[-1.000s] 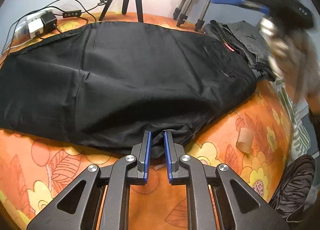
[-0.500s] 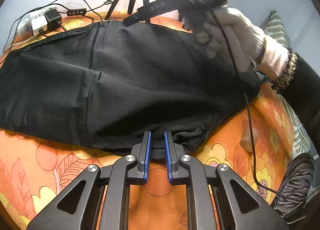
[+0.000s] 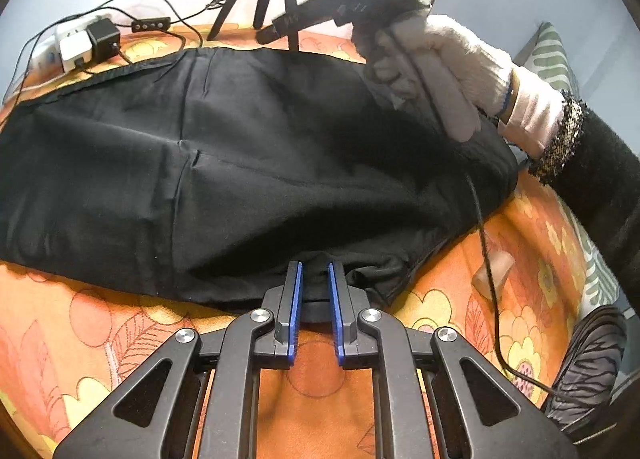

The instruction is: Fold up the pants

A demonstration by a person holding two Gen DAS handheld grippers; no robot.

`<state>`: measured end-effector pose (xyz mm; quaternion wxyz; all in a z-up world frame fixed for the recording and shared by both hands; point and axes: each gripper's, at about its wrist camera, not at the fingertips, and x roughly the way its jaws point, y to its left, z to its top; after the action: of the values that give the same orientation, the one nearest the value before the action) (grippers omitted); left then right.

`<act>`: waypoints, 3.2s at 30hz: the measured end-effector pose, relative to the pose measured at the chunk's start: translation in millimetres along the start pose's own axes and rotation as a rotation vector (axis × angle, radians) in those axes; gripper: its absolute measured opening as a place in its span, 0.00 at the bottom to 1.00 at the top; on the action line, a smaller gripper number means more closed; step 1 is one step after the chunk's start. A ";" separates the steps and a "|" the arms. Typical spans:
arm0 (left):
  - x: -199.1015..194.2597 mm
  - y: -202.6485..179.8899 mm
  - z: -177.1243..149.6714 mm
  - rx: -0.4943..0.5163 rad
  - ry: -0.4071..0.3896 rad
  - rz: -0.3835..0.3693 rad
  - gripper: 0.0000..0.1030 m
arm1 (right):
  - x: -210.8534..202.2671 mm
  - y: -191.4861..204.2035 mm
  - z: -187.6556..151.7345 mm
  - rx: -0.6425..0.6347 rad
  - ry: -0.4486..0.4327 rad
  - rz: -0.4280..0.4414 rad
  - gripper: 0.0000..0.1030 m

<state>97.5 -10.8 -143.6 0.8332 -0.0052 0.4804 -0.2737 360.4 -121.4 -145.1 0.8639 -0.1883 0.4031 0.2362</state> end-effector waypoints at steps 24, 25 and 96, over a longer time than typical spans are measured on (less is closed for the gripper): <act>-0.3 2.8 1.5 -0.007 0.004 -0.013 0.11 | 21.2 28.4 16.9 -0.075 0.022 -0.119 0.01; -1.3 3.8 0.9 -0.011 0.009 -0.015 0.11 | 15.6 26.9 17.0 -0.062 0.014 -0.112 0.01; -98.6 280.5 -3.3 -0.452 -0.374 0.182 0.05 | 101.8 262.1 175.7 0.195 0.311 0.240 0.48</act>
<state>183.1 273.9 -143.0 0.9061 -0.1975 0.3659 -0.0784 377.7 209.5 -154.3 0.7711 -0.0886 0.5719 0.2655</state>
